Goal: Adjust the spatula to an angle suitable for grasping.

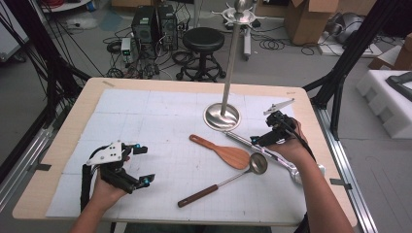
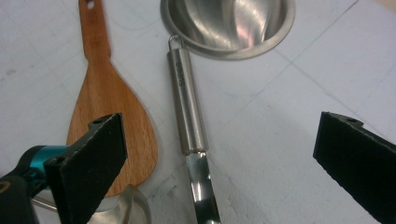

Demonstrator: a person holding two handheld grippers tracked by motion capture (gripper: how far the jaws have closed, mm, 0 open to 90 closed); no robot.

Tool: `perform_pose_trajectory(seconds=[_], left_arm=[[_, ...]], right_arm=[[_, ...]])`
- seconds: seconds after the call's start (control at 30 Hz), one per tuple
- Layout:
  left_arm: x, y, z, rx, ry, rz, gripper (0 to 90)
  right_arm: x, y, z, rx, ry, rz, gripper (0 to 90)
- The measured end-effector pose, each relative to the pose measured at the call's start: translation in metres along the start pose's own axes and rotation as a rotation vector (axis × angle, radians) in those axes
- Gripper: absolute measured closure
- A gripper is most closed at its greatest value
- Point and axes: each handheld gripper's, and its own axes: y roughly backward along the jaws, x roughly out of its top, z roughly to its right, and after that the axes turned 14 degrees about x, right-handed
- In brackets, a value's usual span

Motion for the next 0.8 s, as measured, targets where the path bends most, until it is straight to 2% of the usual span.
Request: perform_pose_trajectory(seconds=[0.1, 0.37, 0.4, 0.47, 0.57, 0.63, 0.8], left_arm=[[0.0, 0.0, -0.001, 0.004, 0.002, -0.004, 1.7], [0.0, 0.0, 0.0, 0.005, -0.009, -0.006, 1.7], [0.0, 0.0, 0.0, 0.005, -0.01, -0.005, 1.7], [0.0, 0.0, 0.0, 0.006, -0.012, -0.006, 1.7], [0.001, 0.0, 0.0, 0.008, -0.016, -0.008, 1.7], [0.001, 0.0, 0.001, 0.006, -0.017, -0.008, 1.7], [0.0, -0.001, 0.001, 0.005, -0.023, -0.02, 1.7]], right_arm=[[0.003, -0.008, 0.004, -0.006, -0.001, -0.066, 1.7], [0.003, -0.017, 0.012, 0.011, -0.028, -0.146, 5.6], [0.004, -0.018, 0.013, 0.025, -0.03, -0.167, 11.8], [0.004, -0.019, 0.013, 0.025, -0.028, -0.179, 15.1], [0.005, -0.024, 0.013, 0.029, -0.022, -0.228, 17.8], [0.006, -0.026, 0.013, 0.061, -0.02, -0.25, 27.4], [0.007, -0.029, 0.015, 0.077, -0.01, -0.287, 32.7]])
